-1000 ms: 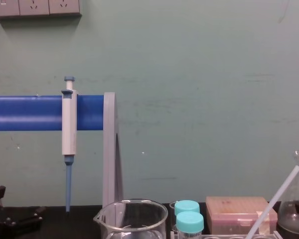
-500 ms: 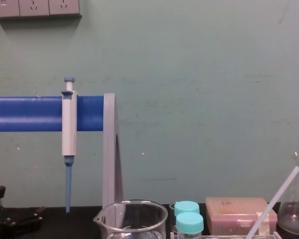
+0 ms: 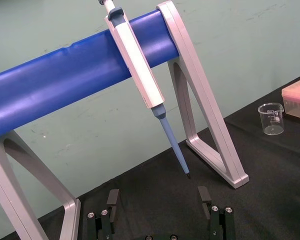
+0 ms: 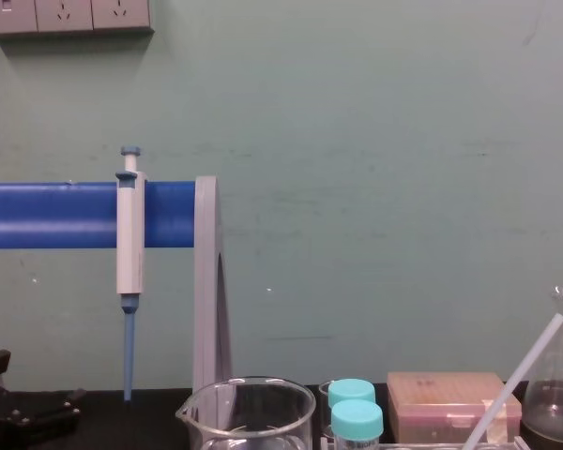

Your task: Pick up the stirring rod with one hand, then place it down.

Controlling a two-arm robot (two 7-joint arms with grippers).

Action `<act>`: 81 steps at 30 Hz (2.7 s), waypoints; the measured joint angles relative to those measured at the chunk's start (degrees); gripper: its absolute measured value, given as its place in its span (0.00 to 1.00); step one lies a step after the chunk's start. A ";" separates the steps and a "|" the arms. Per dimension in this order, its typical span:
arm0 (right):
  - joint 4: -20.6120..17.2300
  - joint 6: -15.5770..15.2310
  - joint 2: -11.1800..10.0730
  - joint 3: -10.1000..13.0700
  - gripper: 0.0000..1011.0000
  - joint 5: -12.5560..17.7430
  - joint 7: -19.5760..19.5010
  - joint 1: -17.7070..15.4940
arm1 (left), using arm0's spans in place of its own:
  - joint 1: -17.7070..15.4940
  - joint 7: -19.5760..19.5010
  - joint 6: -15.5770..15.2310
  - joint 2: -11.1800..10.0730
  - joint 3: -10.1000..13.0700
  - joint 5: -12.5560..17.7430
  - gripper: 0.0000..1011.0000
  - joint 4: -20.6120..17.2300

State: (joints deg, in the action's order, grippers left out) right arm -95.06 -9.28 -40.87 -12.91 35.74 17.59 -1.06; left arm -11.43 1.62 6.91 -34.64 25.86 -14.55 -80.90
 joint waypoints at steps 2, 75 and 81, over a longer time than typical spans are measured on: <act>-0.40 -0.21 -0.09 0.46 0.99 0.51 1.14 -0.50 | 0.00 0.00 0.00 0.00 0.00 0.00 0.99 0.00; 13.29 -0.02 7.96 -8.19 0.66 7.89 11.63 15.51 | 0.00 0.00 0.00 0.00 0.00 0.00 0.99 0.00; 13.26 -0.05 7.96 -8.16 0.45 7.93 11.61 15.50 | 0.00 0.00 0.00 0.00 0.00 0.00 0.99 0.00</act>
State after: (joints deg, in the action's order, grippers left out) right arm -81.80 -9.33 -32.91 -21.07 43.67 29.21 14.44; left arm -11.43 1.62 6.90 -34.65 25.86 -14.55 -80.90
